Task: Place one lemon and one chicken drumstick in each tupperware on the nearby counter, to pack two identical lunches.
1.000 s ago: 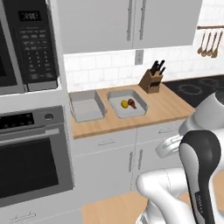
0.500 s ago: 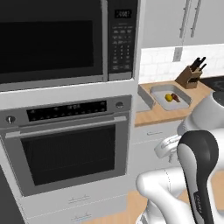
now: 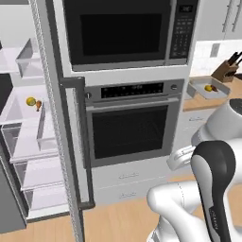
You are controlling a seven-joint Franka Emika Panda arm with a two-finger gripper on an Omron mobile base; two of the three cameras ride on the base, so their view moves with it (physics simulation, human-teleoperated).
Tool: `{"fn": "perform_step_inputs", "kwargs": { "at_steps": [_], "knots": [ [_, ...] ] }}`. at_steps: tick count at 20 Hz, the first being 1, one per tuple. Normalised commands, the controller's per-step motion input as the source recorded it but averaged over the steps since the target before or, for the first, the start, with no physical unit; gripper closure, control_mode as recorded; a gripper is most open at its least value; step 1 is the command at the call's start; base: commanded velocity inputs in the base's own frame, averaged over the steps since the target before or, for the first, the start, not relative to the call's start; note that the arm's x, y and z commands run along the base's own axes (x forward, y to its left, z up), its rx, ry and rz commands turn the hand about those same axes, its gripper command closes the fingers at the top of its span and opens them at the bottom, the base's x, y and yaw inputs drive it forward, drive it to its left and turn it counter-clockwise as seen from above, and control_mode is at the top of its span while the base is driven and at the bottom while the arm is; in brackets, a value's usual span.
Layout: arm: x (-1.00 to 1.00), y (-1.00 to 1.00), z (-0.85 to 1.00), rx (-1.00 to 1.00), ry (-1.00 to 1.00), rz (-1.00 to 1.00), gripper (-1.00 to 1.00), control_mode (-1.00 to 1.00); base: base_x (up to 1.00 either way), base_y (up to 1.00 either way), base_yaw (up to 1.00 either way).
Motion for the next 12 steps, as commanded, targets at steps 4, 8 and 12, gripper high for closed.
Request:
{"fn": "perform_step_inputs", "kwargs": {
  "at_steps": [4, 8, 12],
  "knots": [
    [0.0, 0.0, 0.0, 0.0, 0.0, 0.0, -1.0, 1.0, -1.0, 0.96, 0.02],
    [0.0, 0.0, 0.0, 0.0, 0.0, 0.0, -1.0, 1.0, -0.73, 0.93, 0.0],
    [0.0, 0.0, 0.0, 0.0, 0.0, 0.0, -1.0, 1.0, -0.1, 1.0, 0.0]
  ]
}}
